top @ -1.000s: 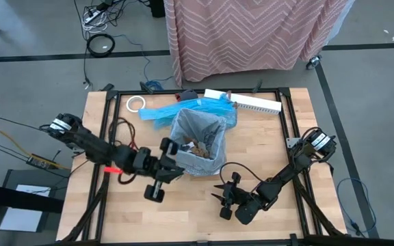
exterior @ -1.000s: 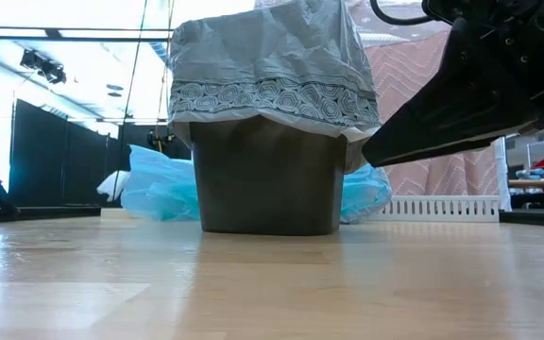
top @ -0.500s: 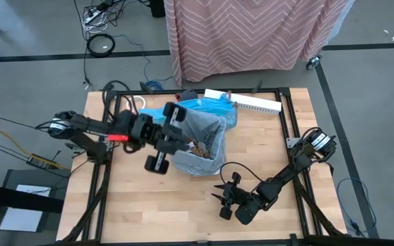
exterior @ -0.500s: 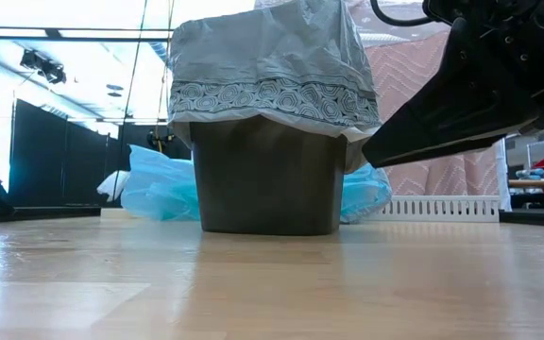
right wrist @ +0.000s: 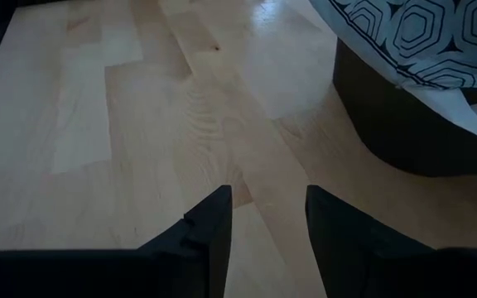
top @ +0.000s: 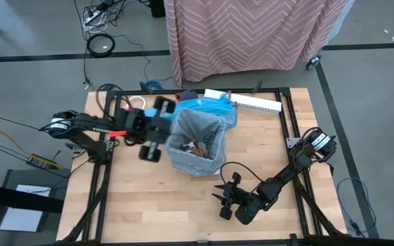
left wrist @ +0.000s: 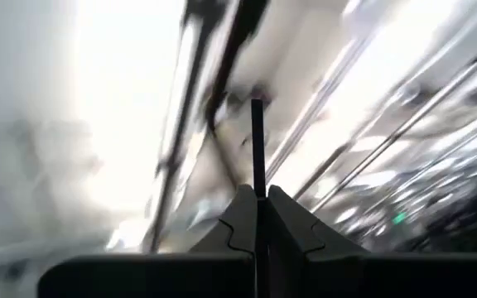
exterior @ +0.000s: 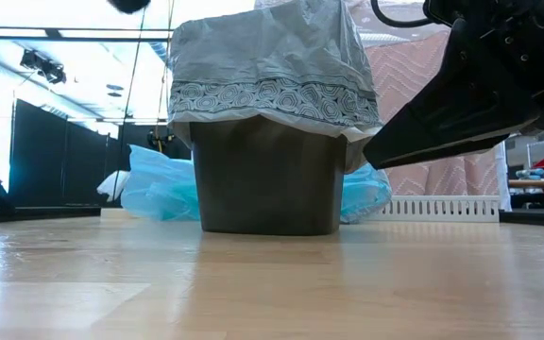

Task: Place trash/remove bag and relplace
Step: Put the black zip tie inside the black trash bin

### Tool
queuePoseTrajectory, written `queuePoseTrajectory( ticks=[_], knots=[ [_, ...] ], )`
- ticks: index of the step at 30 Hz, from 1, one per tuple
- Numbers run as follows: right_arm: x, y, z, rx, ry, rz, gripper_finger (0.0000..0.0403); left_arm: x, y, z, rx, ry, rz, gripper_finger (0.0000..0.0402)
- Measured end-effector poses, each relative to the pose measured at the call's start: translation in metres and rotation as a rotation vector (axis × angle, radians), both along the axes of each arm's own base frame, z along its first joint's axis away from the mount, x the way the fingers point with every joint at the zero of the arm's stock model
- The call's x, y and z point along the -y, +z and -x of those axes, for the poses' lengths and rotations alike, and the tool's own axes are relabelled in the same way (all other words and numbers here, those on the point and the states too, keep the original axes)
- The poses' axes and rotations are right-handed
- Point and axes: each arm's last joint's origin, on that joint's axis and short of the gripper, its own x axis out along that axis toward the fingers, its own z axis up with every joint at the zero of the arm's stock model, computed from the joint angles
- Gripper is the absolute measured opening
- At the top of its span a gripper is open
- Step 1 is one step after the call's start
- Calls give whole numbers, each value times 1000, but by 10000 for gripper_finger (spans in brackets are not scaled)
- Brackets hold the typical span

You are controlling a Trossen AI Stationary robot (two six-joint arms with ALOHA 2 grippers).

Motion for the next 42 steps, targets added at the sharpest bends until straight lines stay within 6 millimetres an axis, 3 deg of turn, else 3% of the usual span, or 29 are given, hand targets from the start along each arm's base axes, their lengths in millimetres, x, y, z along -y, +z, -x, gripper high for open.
queuePoseTrajectory(
  ticks=[10,16,27,35,42],
  knots=[
    [0,0,0,0,-3,-2,141,-38,-38,-7,-145,107,57,19],
    [0,0,0,-1,-2,-2,141,-50,-73,-7,-261,180,102,19],
    [0,-1,1,-7,0,3,141,-76,-120,-8,-450,241,230,19],
    [0,-1,1,-10,-1,7,140,-88,-138,-18,-696,196,373,19],
    [0,-1,1,-12,0,10,140,-89,-135,-21,-711,184,365,26]
  ],
)
